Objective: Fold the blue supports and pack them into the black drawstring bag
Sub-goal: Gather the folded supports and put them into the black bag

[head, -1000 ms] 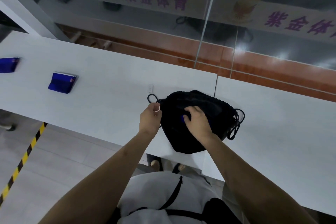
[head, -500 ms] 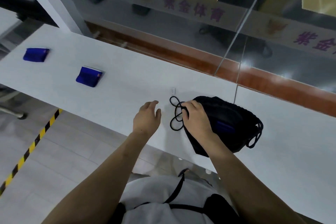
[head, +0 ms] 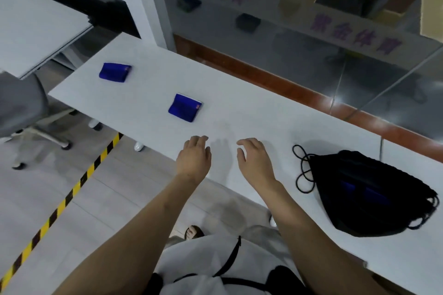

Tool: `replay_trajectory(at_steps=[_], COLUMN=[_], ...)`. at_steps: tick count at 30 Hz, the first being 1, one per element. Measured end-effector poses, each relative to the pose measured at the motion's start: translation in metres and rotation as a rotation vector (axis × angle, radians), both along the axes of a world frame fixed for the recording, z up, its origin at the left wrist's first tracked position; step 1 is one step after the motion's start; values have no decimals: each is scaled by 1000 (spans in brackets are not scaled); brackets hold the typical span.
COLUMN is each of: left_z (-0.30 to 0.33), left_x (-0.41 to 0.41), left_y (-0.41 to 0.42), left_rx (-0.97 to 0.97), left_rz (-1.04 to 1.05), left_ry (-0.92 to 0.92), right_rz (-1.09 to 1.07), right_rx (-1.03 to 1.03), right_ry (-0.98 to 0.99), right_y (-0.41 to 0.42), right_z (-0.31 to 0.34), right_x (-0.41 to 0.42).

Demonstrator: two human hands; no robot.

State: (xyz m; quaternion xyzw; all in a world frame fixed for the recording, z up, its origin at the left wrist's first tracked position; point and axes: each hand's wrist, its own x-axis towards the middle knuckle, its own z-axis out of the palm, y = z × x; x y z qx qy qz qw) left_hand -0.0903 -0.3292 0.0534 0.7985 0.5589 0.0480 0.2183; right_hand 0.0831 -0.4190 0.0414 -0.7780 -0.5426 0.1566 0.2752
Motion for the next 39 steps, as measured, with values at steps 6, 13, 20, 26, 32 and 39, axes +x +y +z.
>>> replay_trajectory(at_steps=[6,13,20,26,32,39], left_z=[-1,-12,-21,-35,-47,-61], left_x=[-47,-70,-68,-71,-78,-99], left_y=[49,117,197,233,263,317], left_rx=[-47,-180,-208,-254,-291,-296], left_rz=[64,106,56,63,57,-13], left_ry=[-9,29,116,143,174,139], right_rz=[26,30,-25,-53,-21,-91], right_rx=[-78,-123,-165,-243,-371,-513], right_ry=[16,59,137,206,105,117], right_y=[62,146,229,272,302,329], right_z=[1,-21,-49,-79,-93,-112], right_x=[-40,-54,-58,-53,-54,-74])
